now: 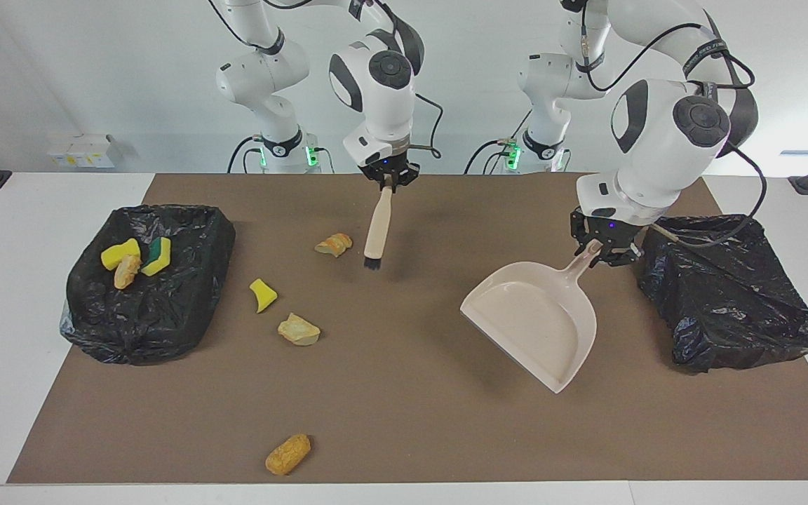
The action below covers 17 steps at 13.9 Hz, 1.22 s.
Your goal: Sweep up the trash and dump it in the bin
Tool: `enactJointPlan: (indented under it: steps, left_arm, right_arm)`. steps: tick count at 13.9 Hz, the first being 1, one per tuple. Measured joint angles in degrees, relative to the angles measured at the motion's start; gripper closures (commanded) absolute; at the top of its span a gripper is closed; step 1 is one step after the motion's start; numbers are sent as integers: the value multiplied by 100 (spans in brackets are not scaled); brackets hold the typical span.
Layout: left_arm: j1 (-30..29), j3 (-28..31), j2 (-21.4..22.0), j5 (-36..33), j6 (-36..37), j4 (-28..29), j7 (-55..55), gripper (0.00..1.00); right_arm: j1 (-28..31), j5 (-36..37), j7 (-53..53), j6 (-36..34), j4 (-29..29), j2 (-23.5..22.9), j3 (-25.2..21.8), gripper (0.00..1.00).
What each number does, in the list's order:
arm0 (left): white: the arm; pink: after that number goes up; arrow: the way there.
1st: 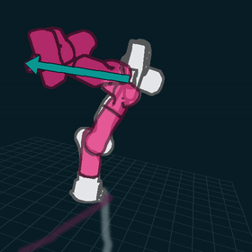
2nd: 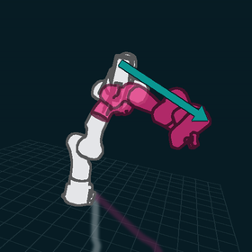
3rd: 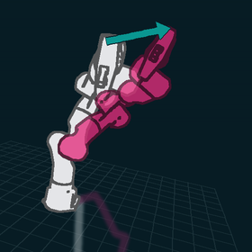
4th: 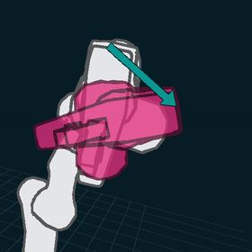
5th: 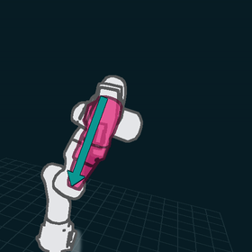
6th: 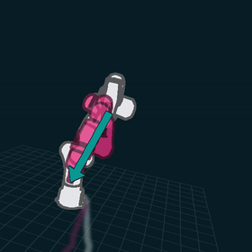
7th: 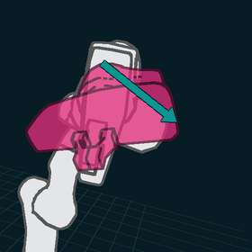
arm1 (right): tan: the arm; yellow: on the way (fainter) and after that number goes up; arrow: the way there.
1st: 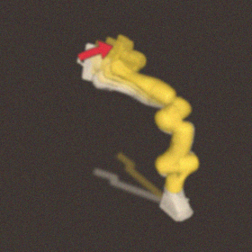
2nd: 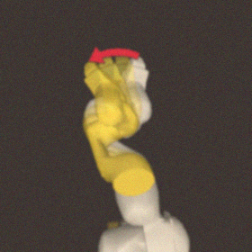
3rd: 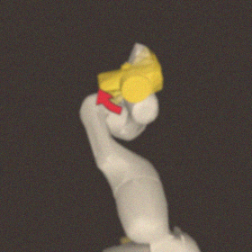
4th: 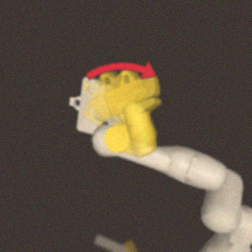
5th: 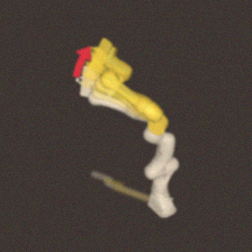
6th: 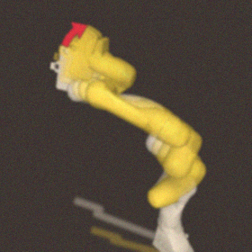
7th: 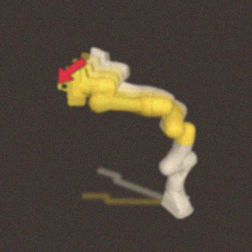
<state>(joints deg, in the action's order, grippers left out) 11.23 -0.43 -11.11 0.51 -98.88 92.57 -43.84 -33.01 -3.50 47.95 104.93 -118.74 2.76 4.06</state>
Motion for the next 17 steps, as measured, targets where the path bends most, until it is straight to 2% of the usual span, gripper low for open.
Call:
enactJointPlan:
  steps: [3, 5, 8, 10, 14, 17]
  left_arm:
    - [-131, 13, 5, -231, -37, 100, -1229, 100]
    - [-211, 17, 106, -269, -212, 391, -1715, 100]
    - [-216, -20, 589, -289, -1040, 1535, -1864, 100]
    - [-163, -67, 749, -300, -1346, 2026, -1867, 100]
    - [46, -101, 769, -315, -1497, 2399, -1862, 100]
    - [186, -103, 773, -315, -1597, 2551, -1728, 100]
  right_arm:
    - [263, 322, 0, -180, 7, -11, -2, 100]
    - [467, 431, -17, -213, 4, -37, 0, 100]
    - [906, 582, -351, -226, -40, -74, 0, 100]
    - [1364, 744, -745, -217, -142, -102, 0, 100]
    - [2292, 1458, -1517, -19, -360, -126, -6, 100]
    - [2724, 1845, -1955, 616, -586, -234, -8, 100]
